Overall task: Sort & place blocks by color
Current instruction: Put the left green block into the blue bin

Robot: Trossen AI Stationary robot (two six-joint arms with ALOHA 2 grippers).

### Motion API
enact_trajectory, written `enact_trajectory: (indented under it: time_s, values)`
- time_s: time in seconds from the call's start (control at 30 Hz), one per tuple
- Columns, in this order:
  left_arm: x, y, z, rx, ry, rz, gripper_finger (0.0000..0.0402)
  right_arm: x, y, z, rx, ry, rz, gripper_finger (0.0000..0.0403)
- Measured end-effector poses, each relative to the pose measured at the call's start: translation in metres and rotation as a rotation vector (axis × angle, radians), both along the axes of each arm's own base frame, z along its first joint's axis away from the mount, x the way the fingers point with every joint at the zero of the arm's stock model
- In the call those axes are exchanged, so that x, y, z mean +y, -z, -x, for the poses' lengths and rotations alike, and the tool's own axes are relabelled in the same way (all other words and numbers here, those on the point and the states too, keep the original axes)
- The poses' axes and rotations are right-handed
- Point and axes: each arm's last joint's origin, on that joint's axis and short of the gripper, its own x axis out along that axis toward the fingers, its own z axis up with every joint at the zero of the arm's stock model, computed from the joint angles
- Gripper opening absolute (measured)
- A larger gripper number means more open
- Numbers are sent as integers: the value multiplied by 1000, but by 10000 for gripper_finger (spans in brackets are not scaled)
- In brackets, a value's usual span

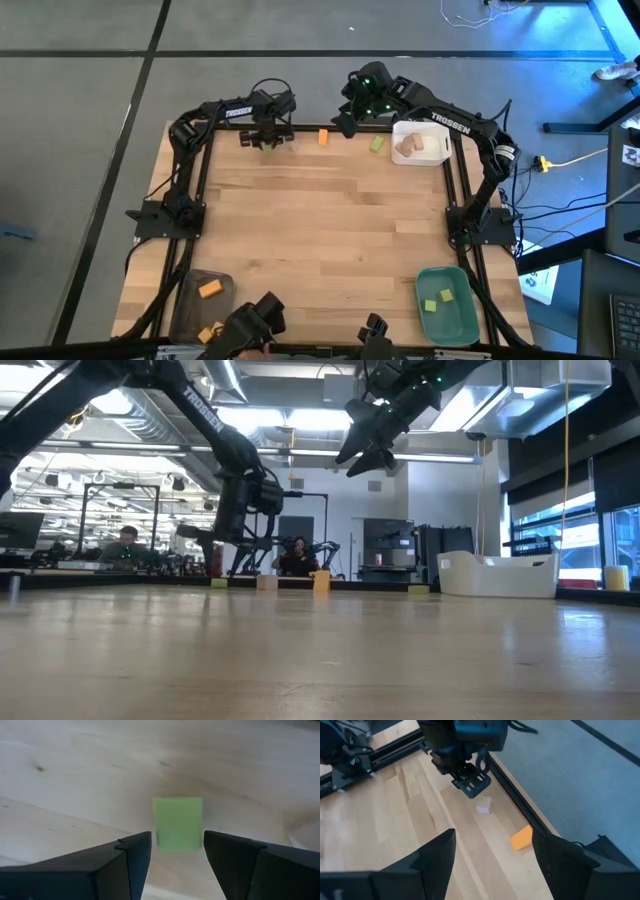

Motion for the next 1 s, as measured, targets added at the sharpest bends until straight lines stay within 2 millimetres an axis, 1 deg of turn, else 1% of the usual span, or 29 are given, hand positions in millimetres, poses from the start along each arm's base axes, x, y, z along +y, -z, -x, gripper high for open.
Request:
enact_trajectory:
  time_s: [0.1,0.3,0.6,0.87,1.0]
  values:
    - [1,4,2,36,-20,-5,175,1,0,0,-10,-33,-11,262]
    - [4,3,4,39,-31,-22,175,2,0,-1,-27,-66,-34,262]
    - [6,6,5,89,43,-57,175,2,0,-1,-26,-67,-30,262]
    - [5,13,1,37,78,-79,175,2,0,-1,-22,-79,-15,262]
    - [3,13,-1,65,90,-102,175,2,0,-1,-22,-79,-16,262]
